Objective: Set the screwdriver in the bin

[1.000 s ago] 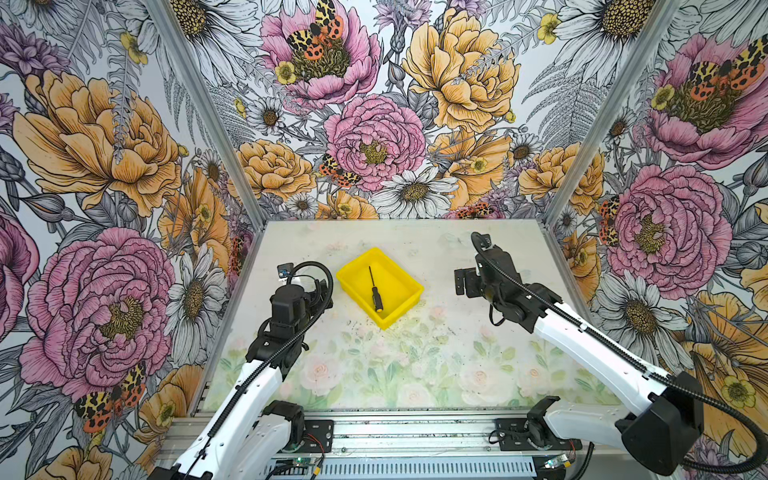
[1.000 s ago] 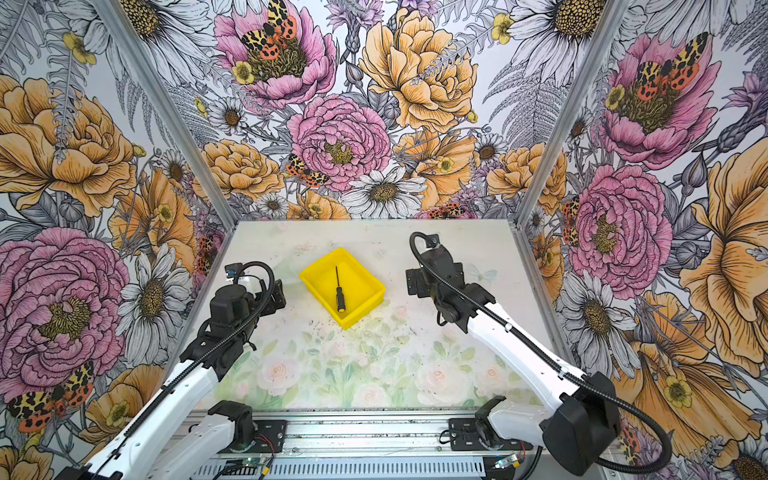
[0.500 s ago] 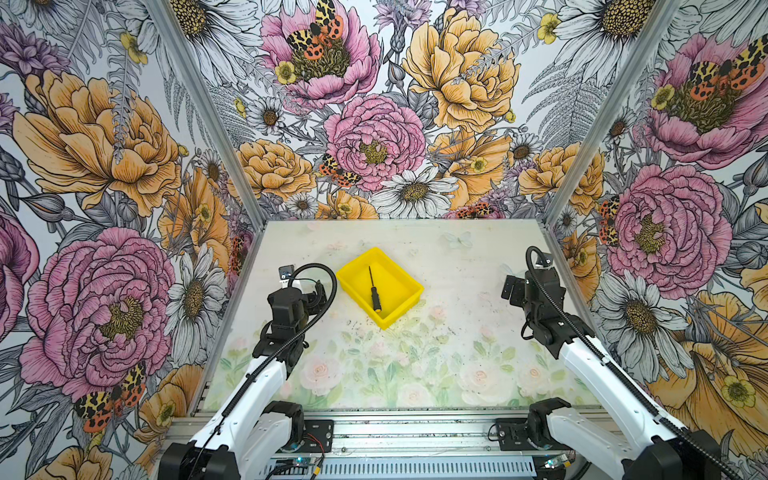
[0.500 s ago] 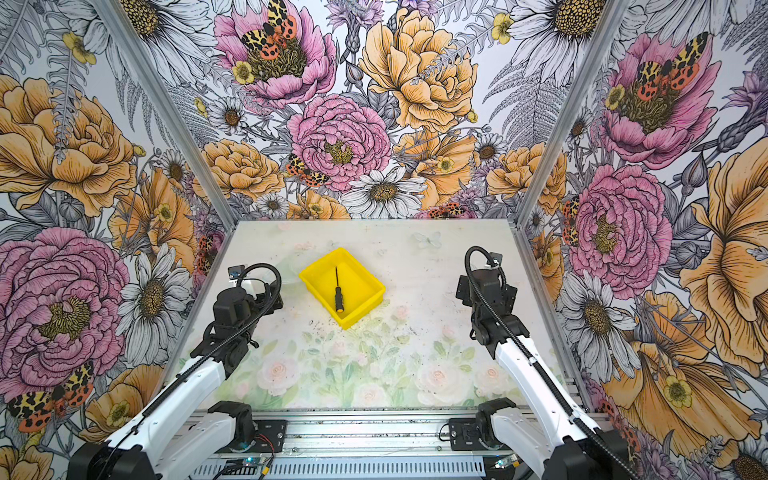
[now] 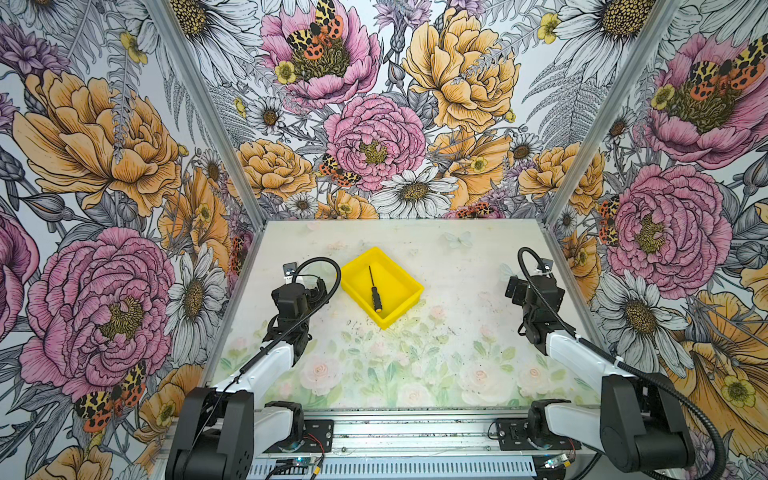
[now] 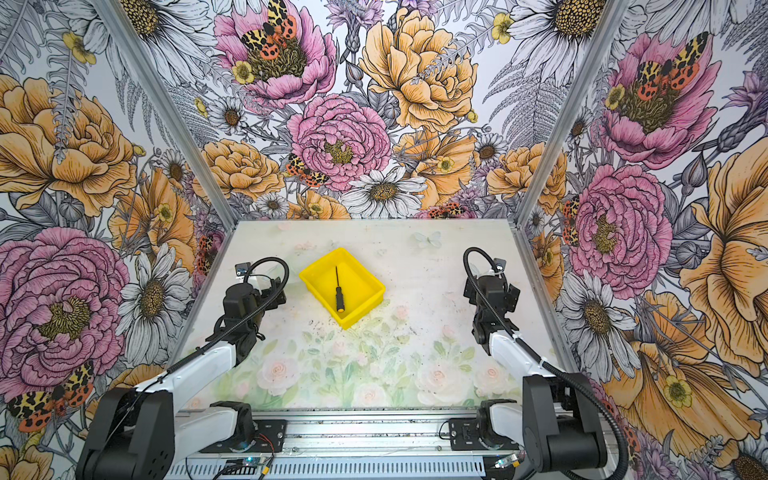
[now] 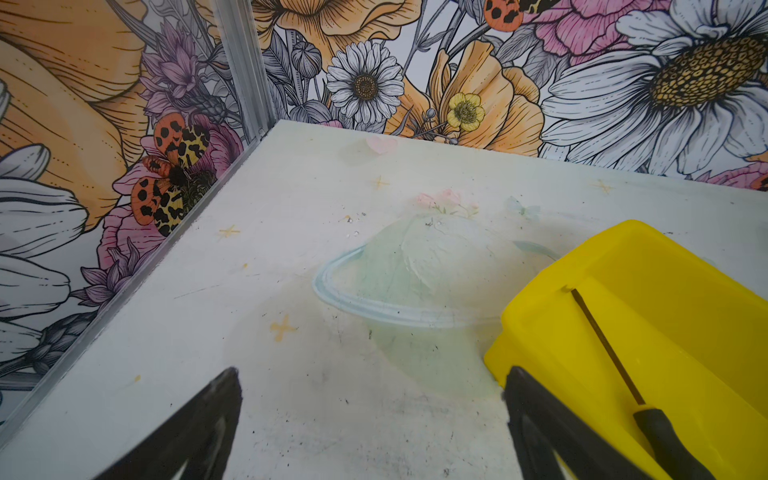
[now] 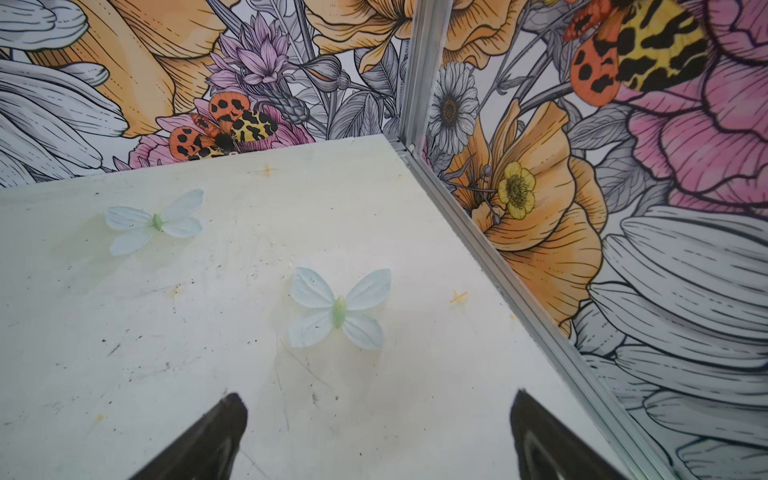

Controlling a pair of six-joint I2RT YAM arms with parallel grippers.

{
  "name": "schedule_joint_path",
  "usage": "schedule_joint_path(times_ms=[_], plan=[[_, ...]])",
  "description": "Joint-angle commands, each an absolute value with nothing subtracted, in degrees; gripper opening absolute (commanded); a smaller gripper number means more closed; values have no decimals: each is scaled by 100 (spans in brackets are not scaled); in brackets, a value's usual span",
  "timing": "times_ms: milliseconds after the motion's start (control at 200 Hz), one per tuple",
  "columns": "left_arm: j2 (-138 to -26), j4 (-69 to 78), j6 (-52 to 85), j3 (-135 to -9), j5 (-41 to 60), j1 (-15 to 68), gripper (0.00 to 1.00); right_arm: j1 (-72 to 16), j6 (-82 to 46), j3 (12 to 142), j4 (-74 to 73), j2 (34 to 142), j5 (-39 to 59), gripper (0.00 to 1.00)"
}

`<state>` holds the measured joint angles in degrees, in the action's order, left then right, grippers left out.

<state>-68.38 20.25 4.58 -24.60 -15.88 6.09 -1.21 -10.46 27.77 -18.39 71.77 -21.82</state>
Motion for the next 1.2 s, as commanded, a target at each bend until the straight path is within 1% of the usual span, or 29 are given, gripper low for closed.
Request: schedule_joint_path(times_ms=[0, 95, 175, 240, 310, 335, 410, 470, 551, 691, 761, 796, 1036, 1126, 1196], plan=[[-7170, 2945, 195, -2399, -1633, 553, 99, 3, -825, 2663, -2920, 7506, -1825, 99], [-7557, 3644, -22, -2330, -1510, 554, 99, 52, -822, 2664, -3322, 7883, -1609, 100], [-7894, 3907, -145, -2390, -1522, 529, 99, 57, -755, 2676, -3640, 8173, -1448, 99], [-7978, 3804, -269, -2506, -1434, 493, 99, 66, -765, 2698, -3737, 8344, -1447, 99], [-8080, 3963, -323, -2492, -1240, 385, 99, 67, -731, 2652, -3912, 8458, -1376, 100], [-8154, 4092, -318, -2463, -994, 327, 99, 70, -728, 2638, -3975, 8476, -1376, 99], [-8511, 4578, -290, -2393, -743, 201, 99, 56, -726, 2500, -4285, 8548, -1404, 99], [-8745, 4810, -159, -2382, -346, -5, 99, 72, -708, 2419, -4464, 8594, -1236, 99], [-8867, 5224, -25, -2232, -237, -123, 99, 71, -668, 2313, -4726, 8692, -1159, 100], [-8868, 5256, -40, -2210, -248, -112, 99, 56, -616, 2264, -4882, 8771, -1090, 100], [-8860, 5322, -127, -2173, -826, 106, 99, 57, -589, 2207, -5035, 8806, -1077, 99], [-8855, 5422, -155, -2113, -962, 170, 99, 58, -598, 2214, -5001, 8789, -1074, 99], [-8876, 5399, -147, -2145, -853, 125, 99, 52, -591, 2195, -5032, 8780, -1083, 99], [-8875, 5270, -10, -2207, -419, -88, 99, 52, -590, 2203, -5033, 8780, -1082, 100], [-8868, 5294, -93, -2192, -571, 3, 99, 51, -583, 2164, -5062, 8759, -1043, 99]])
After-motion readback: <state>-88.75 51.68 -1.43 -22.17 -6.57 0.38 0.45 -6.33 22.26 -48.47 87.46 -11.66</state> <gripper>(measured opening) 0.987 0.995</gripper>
